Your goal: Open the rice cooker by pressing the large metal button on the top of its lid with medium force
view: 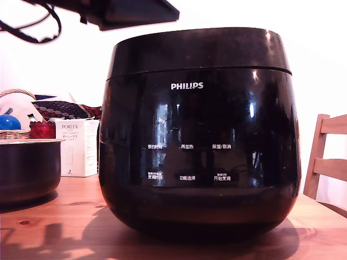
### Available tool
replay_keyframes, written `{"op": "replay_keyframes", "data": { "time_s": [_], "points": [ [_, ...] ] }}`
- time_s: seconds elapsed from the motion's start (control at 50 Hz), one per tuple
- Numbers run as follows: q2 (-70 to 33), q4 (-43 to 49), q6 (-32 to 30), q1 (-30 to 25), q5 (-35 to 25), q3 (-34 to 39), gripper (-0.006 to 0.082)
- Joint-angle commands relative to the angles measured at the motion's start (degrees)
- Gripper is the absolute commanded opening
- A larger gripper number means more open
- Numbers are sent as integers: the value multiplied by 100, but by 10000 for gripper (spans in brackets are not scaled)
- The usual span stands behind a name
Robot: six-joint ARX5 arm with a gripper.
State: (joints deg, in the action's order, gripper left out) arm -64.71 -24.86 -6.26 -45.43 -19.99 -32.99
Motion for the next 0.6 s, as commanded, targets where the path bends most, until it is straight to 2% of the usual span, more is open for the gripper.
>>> {"op": "replay_keyframes", "data": {
  "time_s": [0.0, 0.58],
  "points": [
    [-57, -76, -22, -63, -7, -90, -22],
    [-564, -348, -17, -223, 142, -280, -22]
  ]
}}
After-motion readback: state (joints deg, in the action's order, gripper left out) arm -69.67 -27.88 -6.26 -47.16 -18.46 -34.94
